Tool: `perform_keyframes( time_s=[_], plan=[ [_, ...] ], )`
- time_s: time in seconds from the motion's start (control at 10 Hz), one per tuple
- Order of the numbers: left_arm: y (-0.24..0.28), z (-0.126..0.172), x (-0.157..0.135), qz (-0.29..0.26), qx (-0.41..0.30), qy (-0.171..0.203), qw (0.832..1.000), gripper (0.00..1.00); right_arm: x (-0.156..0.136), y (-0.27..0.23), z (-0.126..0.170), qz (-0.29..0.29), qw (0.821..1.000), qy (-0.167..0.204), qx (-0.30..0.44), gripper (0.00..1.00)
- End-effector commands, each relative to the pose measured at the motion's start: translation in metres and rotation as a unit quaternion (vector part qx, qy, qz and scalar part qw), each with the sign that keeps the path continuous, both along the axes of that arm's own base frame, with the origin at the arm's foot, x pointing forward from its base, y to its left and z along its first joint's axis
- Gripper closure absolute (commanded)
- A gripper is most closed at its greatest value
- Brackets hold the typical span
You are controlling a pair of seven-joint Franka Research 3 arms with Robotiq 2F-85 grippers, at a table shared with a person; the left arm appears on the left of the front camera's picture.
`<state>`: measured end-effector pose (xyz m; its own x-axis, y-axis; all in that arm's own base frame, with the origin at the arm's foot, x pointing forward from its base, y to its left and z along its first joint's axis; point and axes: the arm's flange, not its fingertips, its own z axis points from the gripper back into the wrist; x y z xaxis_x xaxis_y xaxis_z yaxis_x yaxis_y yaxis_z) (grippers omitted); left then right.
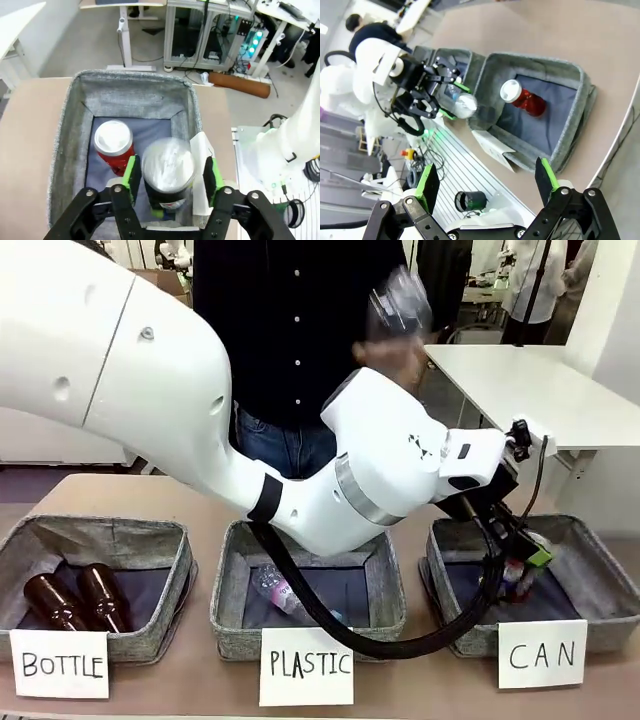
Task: Sort the can waste into the basket.
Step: Pick up the can waste from the table and place it in the right Fabric basket.
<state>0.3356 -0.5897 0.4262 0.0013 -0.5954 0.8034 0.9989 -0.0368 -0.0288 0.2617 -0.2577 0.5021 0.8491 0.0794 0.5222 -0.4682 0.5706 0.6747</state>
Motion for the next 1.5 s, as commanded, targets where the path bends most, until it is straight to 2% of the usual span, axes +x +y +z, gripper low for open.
perform_keyframes(
  time_s=[0.0, 0.3, 0.5, 0.6, 0.7, 0.8, 0.9, 1.0, 1.1, 1.2, 1.3, 1.4],
  plan=[
    [0.001, 0.011, 0.001, 0.005, 0.006, 0.001, 1.000, 0.00, -0.001, -0.001, 0.002, -0.003, 1.000, 0.005, -0.001, 0.00],
    [0.012, 0.021, 0.001, 0.022, 0.004, 0.010, 1.000, 0.00, -0.001, -0.001, 0.002, -0.003, 1.000, 0.005, -0.001, 0.00],
    [0.050, 0.037, -0.001, 0.080, 0.035, 0.070, 0.994, 0.00, 0.005, 0.008, 0.004, 0.010, 1.000, -0.012, 0.005, 0.00],
    [0.093, 0.048, -0.003, 0.126, 0.037, 0.122, 0.984, 0.00, 0.016, 0.023, 0.010, 0.024, 0.999, -0.017, 0.016, 0.00],
    [0.139, 0.051, -0.004, 0.171, 0.039, 0.178, 0.968, 0.00, 0.030, 0.042, 0.015, 0.043, 0.999, -0.018, 0.021, 0.00],
    [0.191, 0.050, -0.008, 0.215, 0.039, 0.215, 0.952, 0.00, 0.044, 0.064, 0.022, 0.062, 0.998, -0.021, 0.024, 0.00],
    [0.249, 0.051, -0.013, 0.260, 0.019, 0.267, 0.928, 0.00, 0.055, 0.092, 0.030, 0.097, 0.995, -0.026, 0.026, 0.00],
    [0.319, 0.060, -0.021, 0.304, -0.030, 0.301, 0.903, 0.00, 0.067, 0.130, 0.033, 0.134, 0.991, -0.023, 0.019, 0.00],
    [0.375, 0.070, -0.029, 0.349, -0.094, 0.311, 0.879, 0.00, 0.078, 0.168, 0.031, 0.161, 0.986, 0.003, 0.039, 0.00],
    [0.416, 0.082, -0.043, 0.351, -0.152, 0.328, 0.864, 0.00, 0.083, 0.204, 0.026, 0.187, 0.981, 0.026, 0.049, 0.00],
    [0.460, 0.092, -0.056, 0.408, -0.185, 0.324, 0.833, 0.00, 0.084, 0.243, 0.021, 0.200, 0.977, 0.052, 0.055, 0.00],
    [0.497, 0.098, -0.070, 0.419, -0.202, 0.355, 0.811, 0.00, 0.082, 0.272, 0.019, 0.203, 0.973, 0.079, 0.081, 0.00]
  ],
)
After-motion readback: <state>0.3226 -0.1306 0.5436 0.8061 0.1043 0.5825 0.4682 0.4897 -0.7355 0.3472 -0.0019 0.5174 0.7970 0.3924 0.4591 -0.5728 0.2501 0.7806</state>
